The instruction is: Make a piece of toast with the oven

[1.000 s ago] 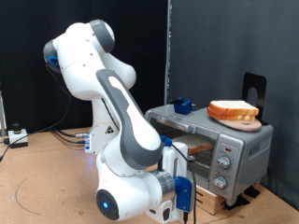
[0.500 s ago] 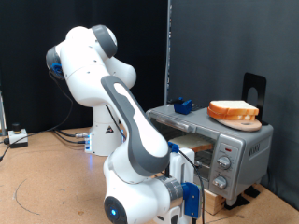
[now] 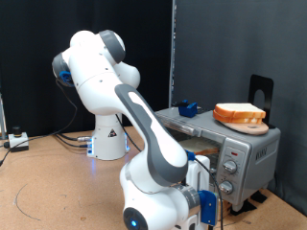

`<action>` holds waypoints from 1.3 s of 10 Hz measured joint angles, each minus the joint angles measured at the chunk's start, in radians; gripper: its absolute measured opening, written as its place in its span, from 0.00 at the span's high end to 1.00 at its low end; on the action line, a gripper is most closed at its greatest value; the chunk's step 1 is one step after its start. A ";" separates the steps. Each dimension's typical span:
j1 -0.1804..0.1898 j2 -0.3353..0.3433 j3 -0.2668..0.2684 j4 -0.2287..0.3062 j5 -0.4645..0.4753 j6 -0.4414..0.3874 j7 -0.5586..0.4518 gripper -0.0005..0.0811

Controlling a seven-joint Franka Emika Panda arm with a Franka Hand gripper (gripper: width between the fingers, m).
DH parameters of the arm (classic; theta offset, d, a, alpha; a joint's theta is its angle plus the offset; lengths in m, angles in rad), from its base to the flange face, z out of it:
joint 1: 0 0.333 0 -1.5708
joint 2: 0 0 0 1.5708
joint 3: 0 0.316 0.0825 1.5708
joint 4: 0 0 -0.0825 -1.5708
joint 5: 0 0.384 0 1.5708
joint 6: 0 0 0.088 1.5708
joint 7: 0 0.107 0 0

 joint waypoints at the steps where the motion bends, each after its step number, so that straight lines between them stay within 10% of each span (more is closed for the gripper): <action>1: 0.011 0.001 0.000 -0.001 0.000 0.012 0.000 0.00; 6: 0.048 0.004 0.004 -0.001 0.017 0.058 0.000 0.00; 13: 0.056 0.007 0.001 -0.006 0.032 0.069 0.005 0.88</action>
